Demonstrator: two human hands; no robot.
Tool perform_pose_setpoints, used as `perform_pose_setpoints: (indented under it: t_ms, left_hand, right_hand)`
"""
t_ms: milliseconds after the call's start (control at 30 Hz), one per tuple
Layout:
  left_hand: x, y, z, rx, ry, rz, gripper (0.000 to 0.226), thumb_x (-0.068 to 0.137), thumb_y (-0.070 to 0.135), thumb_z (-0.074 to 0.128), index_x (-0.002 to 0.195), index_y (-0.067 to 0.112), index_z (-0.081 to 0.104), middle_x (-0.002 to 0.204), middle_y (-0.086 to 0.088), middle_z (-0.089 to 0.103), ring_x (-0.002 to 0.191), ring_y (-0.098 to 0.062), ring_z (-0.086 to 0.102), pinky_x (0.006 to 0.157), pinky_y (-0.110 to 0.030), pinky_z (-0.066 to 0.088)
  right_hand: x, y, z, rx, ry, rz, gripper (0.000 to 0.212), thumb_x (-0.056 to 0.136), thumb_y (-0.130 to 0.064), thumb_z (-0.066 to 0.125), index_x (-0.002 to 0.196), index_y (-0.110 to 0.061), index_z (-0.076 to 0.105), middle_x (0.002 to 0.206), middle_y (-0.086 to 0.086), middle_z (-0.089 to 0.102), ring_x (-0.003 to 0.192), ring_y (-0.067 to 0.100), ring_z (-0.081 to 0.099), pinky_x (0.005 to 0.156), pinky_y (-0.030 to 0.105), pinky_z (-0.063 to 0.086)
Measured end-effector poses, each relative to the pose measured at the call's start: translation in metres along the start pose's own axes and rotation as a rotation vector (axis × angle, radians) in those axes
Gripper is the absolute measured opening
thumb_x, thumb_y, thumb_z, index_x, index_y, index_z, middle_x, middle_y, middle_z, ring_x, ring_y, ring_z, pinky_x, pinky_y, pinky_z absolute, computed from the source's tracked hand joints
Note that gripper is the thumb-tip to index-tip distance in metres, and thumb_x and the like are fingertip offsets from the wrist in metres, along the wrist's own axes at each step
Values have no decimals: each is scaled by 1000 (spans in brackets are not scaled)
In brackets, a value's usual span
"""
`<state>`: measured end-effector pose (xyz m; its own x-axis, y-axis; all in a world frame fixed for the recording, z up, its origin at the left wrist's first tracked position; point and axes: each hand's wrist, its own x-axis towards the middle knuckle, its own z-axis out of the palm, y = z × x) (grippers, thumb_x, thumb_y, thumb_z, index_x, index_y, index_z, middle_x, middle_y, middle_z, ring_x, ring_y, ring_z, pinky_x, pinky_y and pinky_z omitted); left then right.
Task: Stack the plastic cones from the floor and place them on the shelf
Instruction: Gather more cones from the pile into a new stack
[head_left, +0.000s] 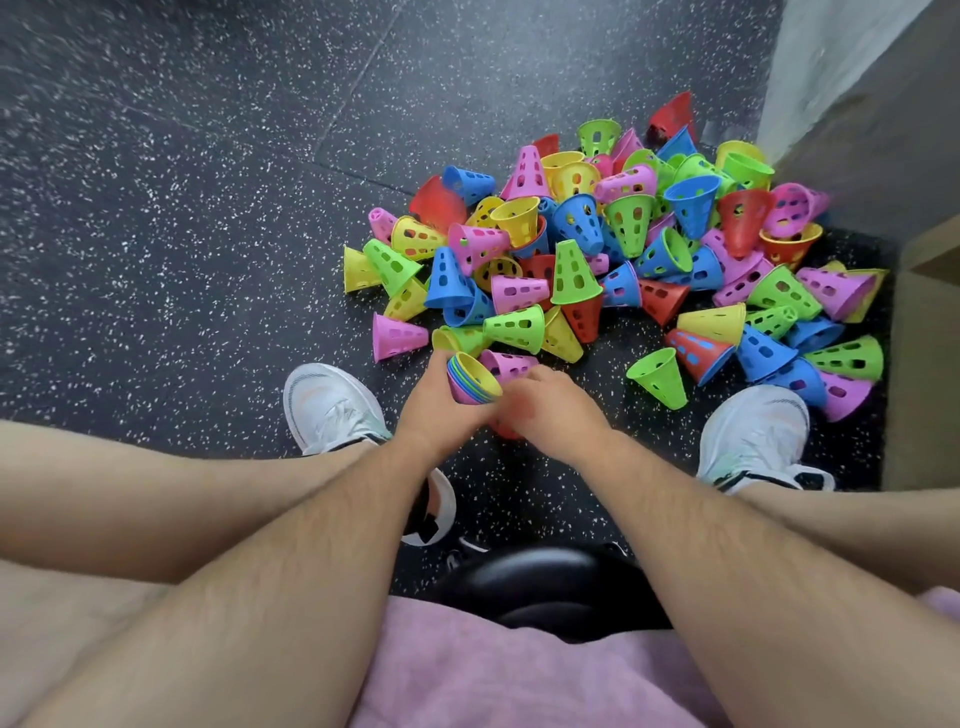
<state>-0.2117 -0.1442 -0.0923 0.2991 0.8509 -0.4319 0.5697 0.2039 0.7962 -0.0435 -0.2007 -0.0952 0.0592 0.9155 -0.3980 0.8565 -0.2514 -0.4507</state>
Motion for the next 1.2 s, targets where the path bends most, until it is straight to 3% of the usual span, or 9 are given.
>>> perform_pose_setpoints:
  t_ms: [133,267,333,467,533,667,900,1033,1200]
  left_hand:
    - [1,1,-1,15,-15,-2,66,70,21,93,118,28,48,98,17,64,85,7,60,69,-4,43]
    - [1,1,5,43,-67,12,65,70,25,94,117,27,49,100,11,66,90,-4,65,80,-23,49]
    - [0,3,9,67,-94,17,63,70,26,94,117,25,50,101,8,67,92,-8,66,82,-26,51]
    - [-1,9,14,97,-129,24,64,71,29,93,119,21,51,102,5,67,92,-11,66,78,-20,50]
    - [-1,12,16,106,-134,24,67,70,34,94,120,24,50,102,8,66,93,-7,66,77,-19,48]
    - [0,22,22,119,-128,35,67,71,37,93,120,30,48,102,14,65,94,-2,64,77,-19,47]
    - [8,47,48,121,-113,86,66,70,36,93,119,30,49,100,20,65,93,3,63,76,-14,44]
    - [13,59,63,169,-63,131,65,68,43,91,115,37,46,104,17,65,98,-9,66,91,-34,54]
    - [15,75,82,131,-61,176,67,59,62,84,110,38,49,99,11,69,89,-12,69,84,-44,59]
  right_hand:
    - [0,4,2,-23,3,34,24,90,-34,67,111,-23,62,116,-2,55,106,23,55,90,37,48]
    - [-6,14,-6,-93,7,126,29,89,-38,69,97,-21,47,104,0,52,91,22,55,74,34,41]
    - [-10,21,-7,-52,-10,153,33,87,-38,70,105,-21,49,105,1,52,91,23,57,74,34,44]
    - [-20,33,-4,-40,-172,164,69,84,-34,68,145,-38,37,127,2,42,105,29,60,89,37,52]
    - [-24,41,-2,-7,-182,223,63,84,-35,67,141,-39,42,130,1,41,103,28,60,88,35,52]
    - [-32,57,-12,221,59,323,40,80,-39,67,118,-33,55,113,-3,48,93,20,60,86,35,51]
    - [-36,61,-52,535,553,370,33,83,-49,69,111,-36,56,109,-11,51,90,6,56,79,26,43]
    - [-35,55,-61,584,625,324,35,84,-51,69,113,-35,59,112,-14,51,90,-7,53,73,13,38]
    - [-33,54,-66,628,617,262,37,85,-49,69,117,-33,60,118,-15,53,99,1,56,82,13,43]
